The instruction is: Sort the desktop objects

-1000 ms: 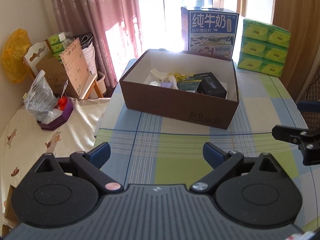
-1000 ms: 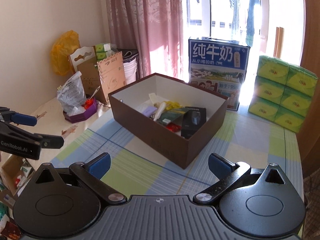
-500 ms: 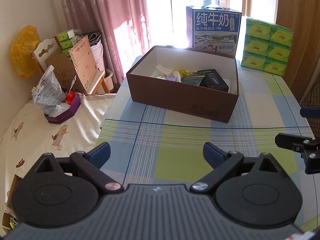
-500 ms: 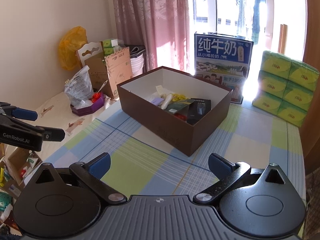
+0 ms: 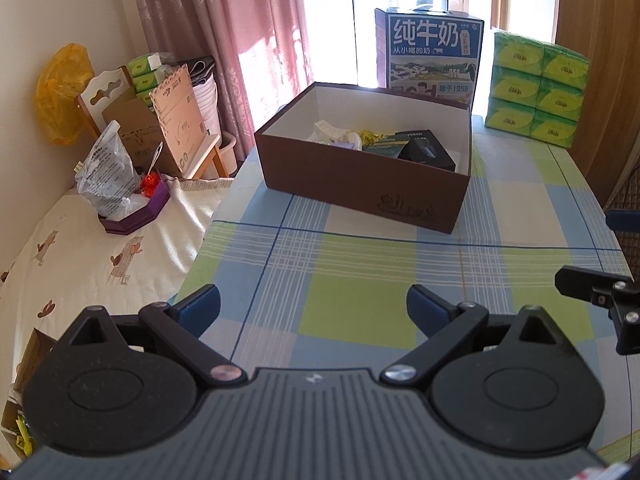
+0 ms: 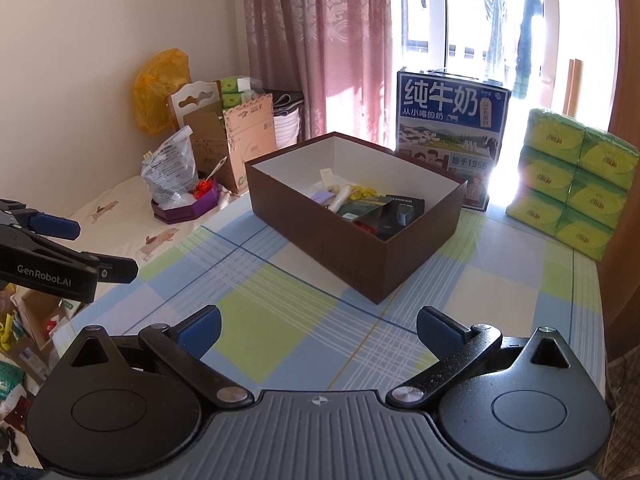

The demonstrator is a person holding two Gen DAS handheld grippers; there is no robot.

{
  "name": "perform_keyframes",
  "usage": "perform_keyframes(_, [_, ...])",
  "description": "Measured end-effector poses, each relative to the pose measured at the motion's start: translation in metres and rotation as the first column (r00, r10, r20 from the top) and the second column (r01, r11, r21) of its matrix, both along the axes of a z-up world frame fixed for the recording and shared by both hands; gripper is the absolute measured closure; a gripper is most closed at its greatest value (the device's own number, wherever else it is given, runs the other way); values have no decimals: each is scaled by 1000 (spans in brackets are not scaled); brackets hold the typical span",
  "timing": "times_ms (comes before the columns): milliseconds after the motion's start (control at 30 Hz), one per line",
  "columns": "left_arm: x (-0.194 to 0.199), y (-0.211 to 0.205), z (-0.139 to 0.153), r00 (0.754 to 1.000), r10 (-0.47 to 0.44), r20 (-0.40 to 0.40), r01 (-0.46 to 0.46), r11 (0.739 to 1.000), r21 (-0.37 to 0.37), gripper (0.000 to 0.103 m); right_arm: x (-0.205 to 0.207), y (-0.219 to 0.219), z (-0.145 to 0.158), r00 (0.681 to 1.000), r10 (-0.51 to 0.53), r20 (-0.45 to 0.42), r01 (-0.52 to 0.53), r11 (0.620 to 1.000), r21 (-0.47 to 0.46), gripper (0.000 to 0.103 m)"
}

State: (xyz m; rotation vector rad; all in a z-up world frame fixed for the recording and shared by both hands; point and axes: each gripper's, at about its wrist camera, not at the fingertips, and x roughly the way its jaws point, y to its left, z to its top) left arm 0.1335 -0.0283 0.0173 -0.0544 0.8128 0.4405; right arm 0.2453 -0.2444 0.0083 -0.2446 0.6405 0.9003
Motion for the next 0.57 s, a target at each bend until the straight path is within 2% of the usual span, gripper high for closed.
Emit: perform_keyframes(567, [4, -10, -5, 1000, 10, -9, -10, 1000, 4, 4, 4, -6, -2, 1000, 21, -2, -21, 1000, 0, 2])
